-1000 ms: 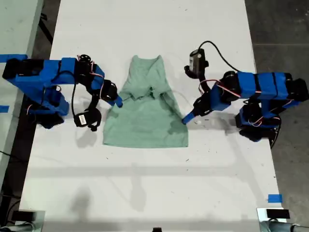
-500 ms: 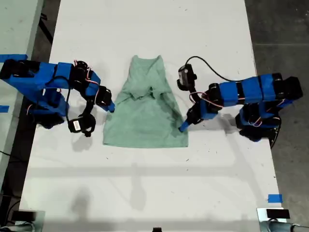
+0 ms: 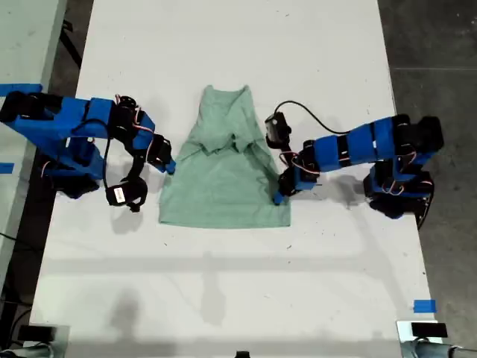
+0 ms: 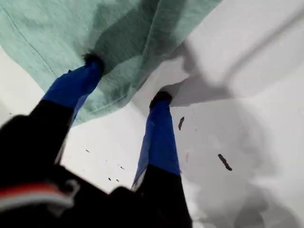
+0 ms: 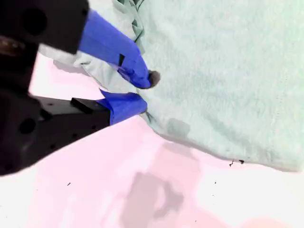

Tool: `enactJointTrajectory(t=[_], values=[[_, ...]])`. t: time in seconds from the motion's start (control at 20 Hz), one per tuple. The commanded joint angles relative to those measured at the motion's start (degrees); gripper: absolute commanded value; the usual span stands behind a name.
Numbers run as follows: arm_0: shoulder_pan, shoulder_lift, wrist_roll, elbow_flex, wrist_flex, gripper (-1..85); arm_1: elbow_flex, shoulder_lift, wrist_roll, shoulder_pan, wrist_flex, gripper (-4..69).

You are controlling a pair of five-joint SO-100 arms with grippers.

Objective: Fold tshirt

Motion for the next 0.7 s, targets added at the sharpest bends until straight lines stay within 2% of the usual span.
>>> enactJointTrajectory(t=[0.0, 0.05, 0.15, 0.2, 0.35, 0.4, 0.45, 0.65], values=[[0.00, 2.72, -0.26, -0.18, -0.70, 5.0, -2.11, 0.35, -0.18, 1.41, -1.32, 19.2], [0.00, 2.72, -0.26, -0.18, -0.70, 5.0, -2.11, 0.35, -0.18, 1.41, -1.32, 15.4], [-0.18, 2.72, -0.26, -0.18, -0.70, 5.0, -2.37, 0.09, -0.18, 1.23, -1.32, 1.9], [-0.18, 2.72, -0.26, -0.26, -0.70, 5.0, -2.46, -0.09, -0.09, 0.97, -1.32, -1.2], [-0.18, 2.72, -0.26, -0.35, -0.53, 5.0, -3.16, -0.35, 0.09, 0.18, -0.09, -1.2], [-0.09, 2.72, -0.26, -0.44, -0.44, 5.0, -4.04, -0.35, 0.09, -0.09, 2.20, -1.2], [0.00, 2.72, -0.26, -0.44, -0.26, 5.0, -6.06, -0.35, 0.00, -0.35, 6.33, -1.2], [0.70, 2.72, -0.53, -0.44, -0.26, 5.0, -22.41, -0.18, -0.26, -2.29, 29.88, -1.2]])
